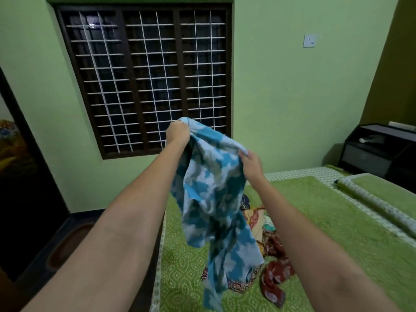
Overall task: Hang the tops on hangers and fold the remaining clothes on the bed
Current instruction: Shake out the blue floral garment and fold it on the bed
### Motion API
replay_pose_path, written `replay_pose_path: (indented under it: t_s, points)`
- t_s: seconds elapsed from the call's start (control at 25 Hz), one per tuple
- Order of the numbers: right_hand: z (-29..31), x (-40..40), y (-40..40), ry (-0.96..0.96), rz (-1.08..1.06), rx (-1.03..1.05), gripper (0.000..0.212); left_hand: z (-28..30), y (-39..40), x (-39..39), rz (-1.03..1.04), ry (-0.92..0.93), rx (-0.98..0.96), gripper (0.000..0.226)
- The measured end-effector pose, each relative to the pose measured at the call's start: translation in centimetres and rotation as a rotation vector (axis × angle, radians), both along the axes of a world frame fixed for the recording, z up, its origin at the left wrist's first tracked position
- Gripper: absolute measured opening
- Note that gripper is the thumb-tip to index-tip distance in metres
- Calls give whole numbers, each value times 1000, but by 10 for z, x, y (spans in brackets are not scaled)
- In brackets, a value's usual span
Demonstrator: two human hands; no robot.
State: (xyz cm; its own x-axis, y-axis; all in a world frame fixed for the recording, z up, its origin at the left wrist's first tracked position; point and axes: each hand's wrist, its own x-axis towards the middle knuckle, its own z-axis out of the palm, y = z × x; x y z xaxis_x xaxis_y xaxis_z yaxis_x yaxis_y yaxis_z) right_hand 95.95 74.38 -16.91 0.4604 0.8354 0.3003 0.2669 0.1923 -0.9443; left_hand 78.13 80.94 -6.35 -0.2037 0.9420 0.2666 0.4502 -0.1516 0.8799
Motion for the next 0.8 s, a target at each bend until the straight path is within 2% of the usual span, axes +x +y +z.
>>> replay_pose_path:
  t_s: [0.08,0.12,0.16,0.2,0.24,0.28,0.36,0.44,0.48,0.52,0.56,0.6,0.64,0.68,0.72,0.8]
  points:
    - [22,8,-4,20,145,80,24,-8,1,-8,50,123,61,31]
    - [24,7,-7,-111,260,-16,17,-7,2,-8,71,108,70,32]
    - [16,9,-6,-365,335,-207,19,-6,5,-7,108,123,86,32]
    - [0,17,-5,-622,368,-438,29,-2,5,-9,146,96,68,33]
    - [-23,27,-4,-819,365,-643,39,0,7,-12,183,82,55,34]
    - [-42,40,-4,-917,348,-765,42,0,9,-18,225,75,14,34]
    - [-54,61,-7,-820,281,-690,30,-9,16,-32,310,186,-101,35]
    - [-32,69,-5,-614,220,-461,17,-27,13,-28,321,484,-275,52]
    - [-13,68,-1,-531,213,-353,18,-35,12,-17,220,635,-330,76]
    - [7,63,3,-495,238,-260,24,-40,6,-1,4,734,-347,102]
    - [25,54,7,-478,288,-195,28,-47,1,18,-305,751,-341,116]
    - [37,47,12,-483,339,-173,31,-56,-9,39,-628,694,-359,112]
    - [42,44,18,-500,382,-180,34,-66,-16,56,-822,597,-372,92]
    - [43,47,21,-513,409,-194,37,-76,-20,70,-852,508,-355,65]
    - [38,54,22,-510,443,-215,38,-85,-17,79,-785,453,-315,41]
    - [18,76,21,-577,487,-295,27,-92,-7,87,-585,517,-209,15]
